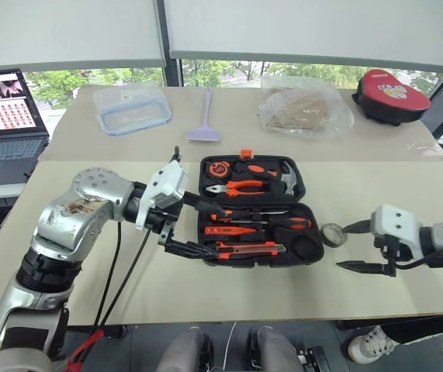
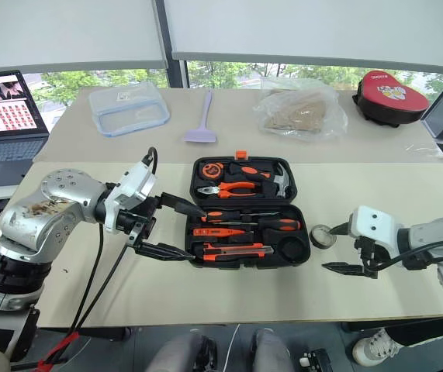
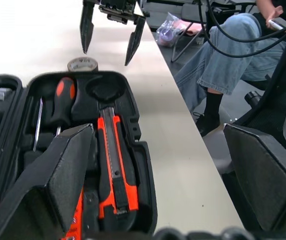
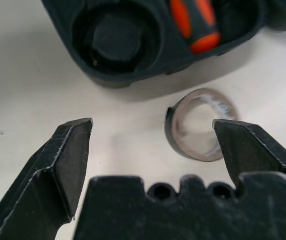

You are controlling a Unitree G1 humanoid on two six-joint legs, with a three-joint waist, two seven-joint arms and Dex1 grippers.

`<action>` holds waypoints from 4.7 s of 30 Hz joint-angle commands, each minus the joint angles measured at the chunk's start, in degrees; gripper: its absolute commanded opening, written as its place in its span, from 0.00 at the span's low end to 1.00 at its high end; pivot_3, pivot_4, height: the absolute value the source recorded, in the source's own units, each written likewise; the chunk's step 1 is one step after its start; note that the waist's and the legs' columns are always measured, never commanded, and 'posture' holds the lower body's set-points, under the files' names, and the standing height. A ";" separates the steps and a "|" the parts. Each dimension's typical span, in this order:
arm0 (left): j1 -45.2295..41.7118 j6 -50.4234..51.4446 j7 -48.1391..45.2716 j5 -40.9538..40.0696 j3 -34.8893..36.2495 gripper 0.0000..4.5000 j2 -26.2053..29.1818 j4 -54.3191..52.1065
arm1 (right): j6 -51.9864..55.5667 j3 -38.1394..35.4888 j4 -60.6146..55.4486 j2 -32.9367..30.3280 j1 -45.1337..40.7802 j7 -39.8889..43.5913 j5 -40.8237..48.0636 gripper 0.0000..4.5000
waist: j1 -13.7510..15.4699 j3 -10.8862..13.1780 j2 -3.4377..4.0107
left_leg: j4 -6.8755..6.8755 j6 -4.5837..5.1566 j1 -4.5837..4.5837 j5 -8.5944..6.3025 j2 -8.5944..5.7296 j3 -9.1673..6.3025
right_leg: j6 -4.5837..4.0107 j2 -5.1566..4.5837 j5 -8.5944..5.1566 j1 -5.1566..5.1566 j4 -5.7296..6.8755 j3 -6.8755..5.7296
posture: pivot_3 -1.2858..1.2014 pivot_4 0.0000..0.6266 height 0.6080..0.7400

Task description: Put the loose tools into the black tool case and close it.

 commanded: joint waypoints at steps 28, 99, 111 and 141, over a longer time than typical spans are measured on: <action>-2.78 -6.49 1.23 2.30 -4.05 1.00 -0.78 -0.16 | 16.46 -1.54 -20.15 1.83 -0.41 -3.58 8.48 0.00 | 0.20 0.23 0.31 | -0.02 -0.29 0.00 -0.03 -0.01 -0.02 | -0.08 -0.08 -0.02 -0.06 0.08 -0.03 | 0.52 0.24 0.91; 15.36 -8.75 13.53 16.36 4.44 0.06 6.63 17.20 | 23.60 -12.54 -12.49 10.54 3.76 -17.69 8.71 0.14 | -0.78 0.30 0.25 | -0.31 -0.70 0.23 -0.18 0.06 0.06 | -0.11 0.00 -0.06 -0.11 0.18 0.00 | 0.52 0.24 0.91; -10.66 17.45 27.73 11.49 5.46 0.84 -11.57 33.91 | 39.91 -4.84 2.37 18.31 -22.41 -27.49 8.59 0.88 | -0.46 0.33 0.12 | -0.10 -0.25 0.07 0.08 -0.07 0.04 | -0.03 0.09 -0.02 -0.10 0.30 -0.02 | 0.52 0.24 0.91; -9.06 13.58 34.78 9.27 10.43 0.00 -18.09 28.81 | 48.03 -5.37 1.47 29.46 -33.02 -37.49 10.74 0.01 | -0.84 0.31 0.16 | -0.77 -0.92 0.92 0.03 -0.22 0.09 | -0.03 0.11 -0.06 0.47 0.11 -0.14 | 0.52 0.24 0.91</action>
